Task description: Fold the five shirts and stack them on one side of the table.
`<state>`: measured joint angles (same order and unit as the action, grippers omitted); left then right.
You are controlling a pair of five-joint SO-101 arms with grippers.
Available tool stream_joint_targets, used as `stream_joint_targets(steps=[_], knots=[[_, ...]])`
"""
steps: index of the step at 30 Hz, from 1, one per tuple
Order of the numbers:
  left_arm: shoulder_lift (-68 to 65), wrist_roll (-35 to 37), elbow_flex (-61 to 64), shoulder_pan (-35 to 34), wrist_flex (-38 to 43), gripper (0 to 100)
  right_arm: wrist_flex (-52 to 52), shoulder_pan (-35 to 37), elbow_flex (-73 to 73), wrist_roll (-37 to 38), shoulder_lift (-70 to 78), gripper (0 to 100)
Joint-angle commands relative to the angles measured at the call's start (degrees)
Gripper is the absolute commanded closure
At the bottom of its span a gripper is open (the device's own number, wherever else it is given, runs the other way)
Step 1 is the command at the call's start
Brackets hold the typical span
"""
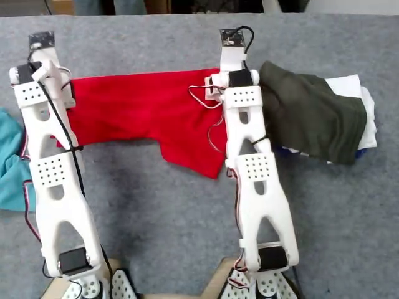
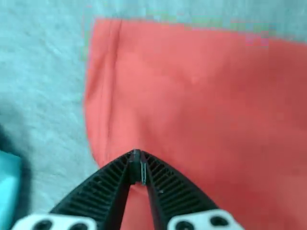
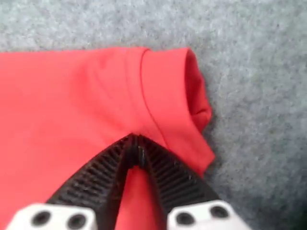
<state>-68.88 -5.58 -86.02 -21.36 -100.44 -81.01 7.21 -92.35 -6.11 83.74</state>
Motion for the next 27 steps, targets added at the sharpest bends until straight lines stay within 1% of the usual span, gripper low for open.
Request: stream_joint_targets(steps=[1,7,9,16,19,22,27], knots=[[7.4,-0.6,7.1,1.1,-0.7,97,0.4,-1.7,-2.2,-0.1,-0.2,98.4],[21.9,-0.8,29.8,0.4,-0.2,97,0.4,-1.7,-2.2,-0.1,-0.1,98.4],[25.9,-0.7,37.1,0.5,2.6,97,0.4,-1.7,-2.2,-0.1,-0.1,98.4],[35.7,1.1,70.2,-0.2,28.4,97,0.3,-1.7,-2.2,-0.1,-0.1,98.4],[39.3,1.1,81.1,-0.8,36.0,97,0.3,-1.7,-2.2,-0.1,-0.1,98.4],[42.1,1.1,85.2,-3.1,38.6,97,0.3,-1.7,-2.2,-0.1,-0.1,98.4],[44.1,0.8,85.1,-8.9,42.6,97,0.4,-1.8,-2.2,-0.1,0.0,98.4]])
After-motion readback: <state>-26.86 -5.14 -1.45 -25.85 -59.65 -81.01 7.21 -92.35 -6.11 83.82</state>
